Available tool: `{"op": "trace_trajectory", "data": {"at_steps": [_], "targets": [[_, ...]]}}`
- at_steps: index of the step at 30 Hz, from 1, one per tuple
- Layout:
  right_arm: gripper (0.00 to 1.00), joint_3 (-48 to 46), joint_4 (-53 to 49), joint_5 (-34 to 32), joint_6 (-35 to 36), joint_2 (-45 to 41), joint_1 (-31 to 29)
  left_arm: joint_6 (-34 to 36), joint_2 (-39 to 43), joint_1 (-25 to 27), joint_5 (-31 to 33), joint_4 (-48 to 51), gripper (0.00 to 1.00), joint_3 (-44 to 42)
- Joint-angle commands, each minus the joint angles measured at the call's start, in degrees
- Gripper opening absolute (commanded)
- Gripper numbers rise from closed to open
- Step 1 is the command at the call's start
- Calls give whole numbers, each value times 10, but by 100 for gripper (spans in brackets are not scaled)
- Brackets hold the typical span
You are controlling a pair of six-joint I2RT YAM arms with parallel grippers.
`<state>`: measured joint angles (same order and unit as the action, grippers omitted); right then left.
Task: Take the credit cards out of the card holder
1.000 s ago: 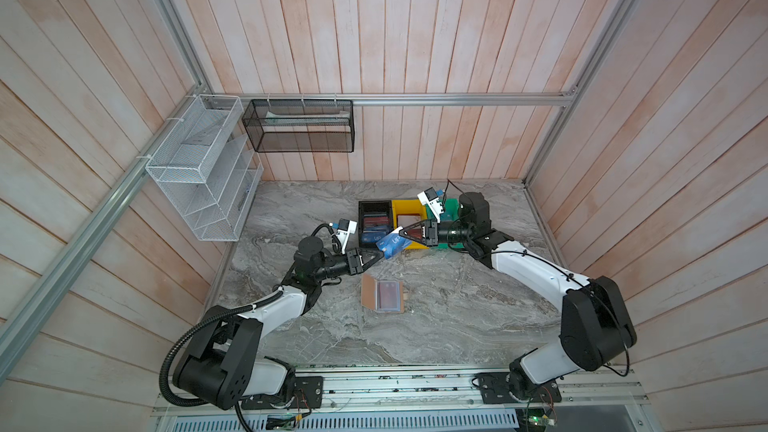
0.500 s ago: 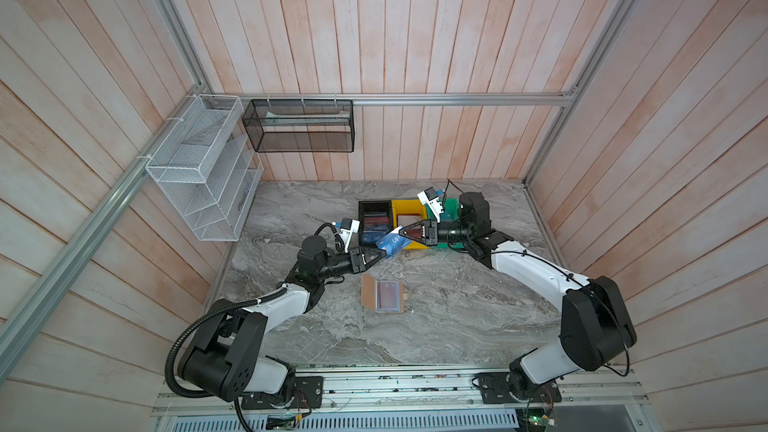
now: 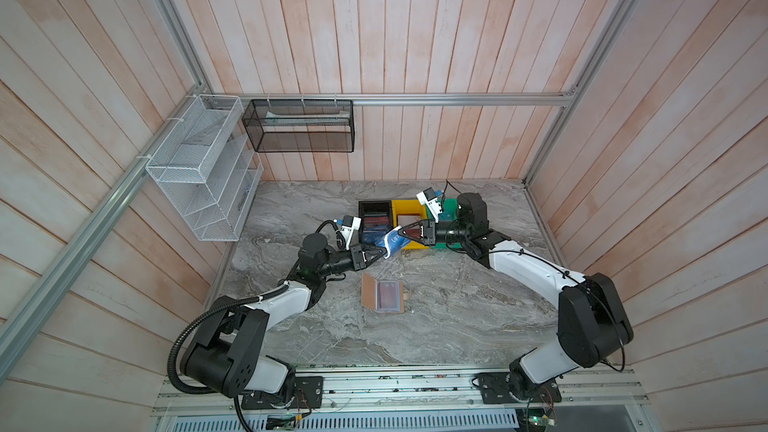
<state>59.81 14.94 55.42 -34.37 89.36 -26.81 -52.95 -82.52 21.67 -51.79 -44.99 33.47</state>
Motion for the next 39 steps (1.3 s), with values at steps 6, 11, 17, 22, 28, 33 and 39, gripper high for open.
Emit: {"op": "trace_trajectory", "data": {"at_steps": [6, 11, 17, 22, 28, 33, 39], "targets": [[0, -1, -39, 8, 32, 9, -8, 33, 0, 1, -14, 52, 0, 29], [22, 40, -150, 0, 110, 14, -5, 67, 6, -8, -47, 122, 0, 49], [29, 110, -253, 4, 188, 44, 4, 94, 8, -31, -102, 163, 0, 65], [30, 174, -330, 24, 253, 83, 17, 140, 5, -44, -129, 243, 0, 89], [31, 305, -483, 81, 374, 164, 35, 156, -3, -46, -162, 259, 0, 101], [31, 424, -659, 103, 516, 248, 37, 168, -16, -46, -183, 265, 0, 112], [30, 454, -737, 168, 593, 287, 35, 196, -33, -46, -191, 300, 0, 130]]}}
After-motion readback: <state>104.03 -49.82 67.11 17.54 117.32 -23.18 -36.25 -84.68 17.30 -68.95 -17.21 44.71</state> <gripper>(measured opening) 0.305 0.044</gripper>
